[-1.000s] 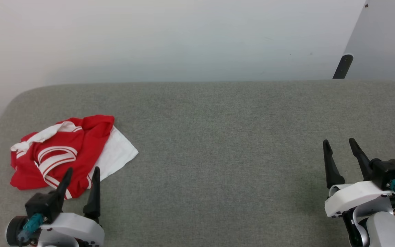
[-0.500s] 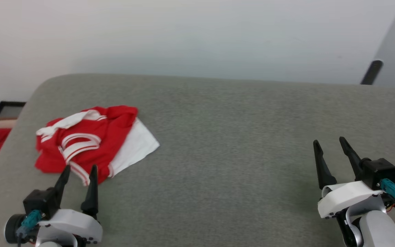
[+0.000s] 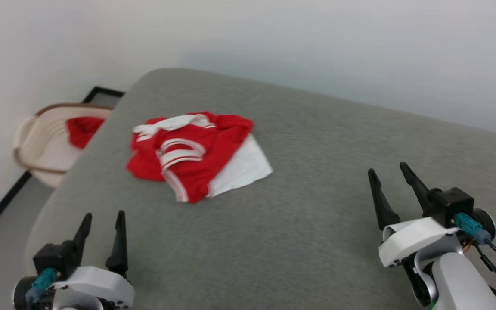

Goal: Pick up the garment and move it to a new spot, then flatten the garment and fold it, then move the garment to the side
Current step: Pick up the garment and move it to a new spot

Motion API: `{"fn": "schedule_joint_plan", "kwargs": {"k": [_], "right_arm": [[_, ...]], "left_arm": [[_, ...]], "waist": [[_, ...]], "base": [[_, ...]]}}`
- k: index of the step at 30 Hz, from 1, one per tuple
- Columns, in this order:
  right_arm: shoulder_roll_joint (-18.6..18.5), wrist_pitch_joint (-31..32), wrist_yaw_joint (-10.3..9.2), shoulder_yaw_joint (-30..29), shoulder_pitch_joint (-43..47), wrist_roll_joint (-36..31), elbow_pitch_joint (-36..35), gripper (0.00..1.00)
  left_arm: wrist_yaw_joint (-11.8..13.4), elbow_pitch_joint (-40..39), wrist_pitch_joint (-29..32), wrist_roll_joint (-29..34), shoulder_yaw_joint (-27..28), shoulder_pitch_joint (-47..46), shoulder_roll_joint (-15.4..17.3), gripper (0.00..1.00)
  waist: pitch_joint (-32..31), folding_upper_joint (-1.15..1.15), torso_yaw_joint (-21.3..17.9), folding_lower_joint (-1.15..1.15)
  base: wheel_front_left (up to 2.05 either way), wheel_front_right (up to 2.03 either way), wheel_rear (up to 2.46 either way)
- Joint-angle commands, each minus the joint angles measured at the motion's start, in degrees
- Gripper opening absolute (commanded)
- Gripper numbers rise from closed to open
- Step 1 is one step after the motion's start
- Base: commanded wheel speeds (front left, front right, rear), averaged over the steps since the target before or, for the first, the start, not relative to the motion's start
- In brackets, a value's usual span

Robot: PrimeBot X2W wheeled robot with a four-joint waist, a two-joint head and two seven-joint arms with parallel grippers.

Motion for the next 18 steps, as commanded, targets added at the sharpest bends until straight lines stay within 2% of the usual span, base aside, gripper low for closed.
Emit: {"fn": "schedule_joint_plan", "kwargs": {"k": [1,5,13,18], "right_arm": [[0.23,-0.26,0.02,0.93,-1.01,0.43,0.39,1.00],[0.83,-0.21,0.02,4.25,-3.54,1.04,1.42,1.00],[1.81,0.07,0.02,14.56,-10.64,4.12,6.17,1.00],[2.15,-0.11,0.02,18.42,-13.48,6.50,9.36,1.00]], "left_arm": [[0.03,0.12,-0.01,0.27,0.18,0.09,-0.24,1.00],[0.14,-0.67,-0.01,-0.48,2.28,0.97,-0.44,1.00],[0.92,-5.79,-0.01,-0.92,7.85,5.37,-3.09,1.00],[0.69,-7.95,-0.01,-0.60,9.99,7.17,-4.52,1.00]], "waist": [[0.66,0.00,8.48,0.00],[1.21,0.00,11.54,0.00],[3.41,0.00,12.66,0.00],[3.74,0.00,12.79,0.00]], "base": [[0.00,0.00,0.00],[0.00,0.00,0.00],[0.00,0.00,0.00],[0.00,0.00,0.00]]}}
